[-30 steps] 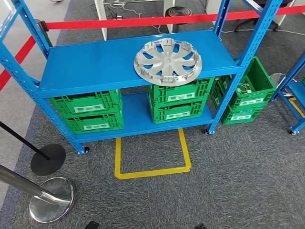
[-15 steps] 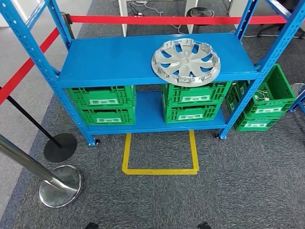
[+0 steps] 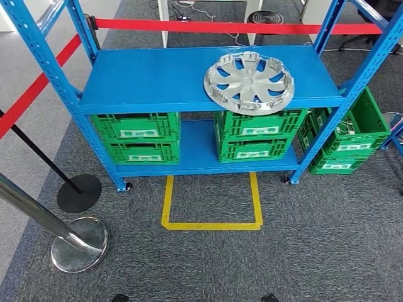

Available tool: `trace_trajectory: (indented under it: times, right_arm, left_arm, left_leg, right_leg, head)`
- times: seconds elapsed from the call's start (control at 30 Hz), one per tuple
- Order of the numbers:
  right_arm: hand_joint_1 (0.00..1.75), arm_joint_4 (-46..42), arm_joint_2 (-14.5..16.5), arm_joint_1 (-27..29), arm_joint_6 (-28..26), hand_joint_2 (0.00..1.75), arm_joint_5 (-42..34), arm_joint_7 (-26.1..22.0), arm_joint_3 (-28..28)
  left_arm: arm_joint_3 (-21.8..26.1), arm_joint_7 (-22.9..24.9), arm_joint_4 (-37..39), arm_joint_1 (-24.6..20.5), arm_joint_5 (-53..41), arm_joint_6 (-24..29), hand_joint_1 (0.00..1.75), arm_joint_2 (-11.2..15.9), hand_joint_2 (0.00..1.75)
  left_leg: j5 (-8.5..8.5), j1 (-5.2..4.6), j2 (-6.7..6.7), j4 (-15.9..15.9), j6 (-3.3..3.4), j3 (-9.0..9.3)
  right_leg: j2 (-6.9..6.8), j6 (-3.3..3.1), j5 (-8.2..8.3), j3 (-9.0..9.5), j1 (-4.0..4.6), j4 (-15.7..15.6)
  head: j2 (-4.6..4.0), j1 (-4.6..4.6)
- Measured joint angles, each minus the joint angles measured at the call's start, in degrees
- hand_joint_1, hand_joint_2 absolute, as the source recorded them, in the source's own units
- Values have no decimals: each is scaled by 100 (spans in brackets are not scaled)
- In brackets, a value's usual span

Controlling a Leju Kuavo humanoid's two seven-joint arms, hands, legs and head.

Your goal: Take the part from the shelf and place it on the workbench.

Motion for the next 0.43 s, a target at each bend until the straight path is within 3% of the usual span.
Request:
trace_trajectory:
  times: [0.43]
  right_arm:
    - [0,0,-2,-4,9,0,-9,31,-105]
  left_arm:
    - [7,0,0,0,20,-34,0,0,0]
  left_leg:
    - [18,16,0,-5,0,2]
  right_leg:
    - [-1,1,2,-6,15,7]
  head:
    - [0,0]
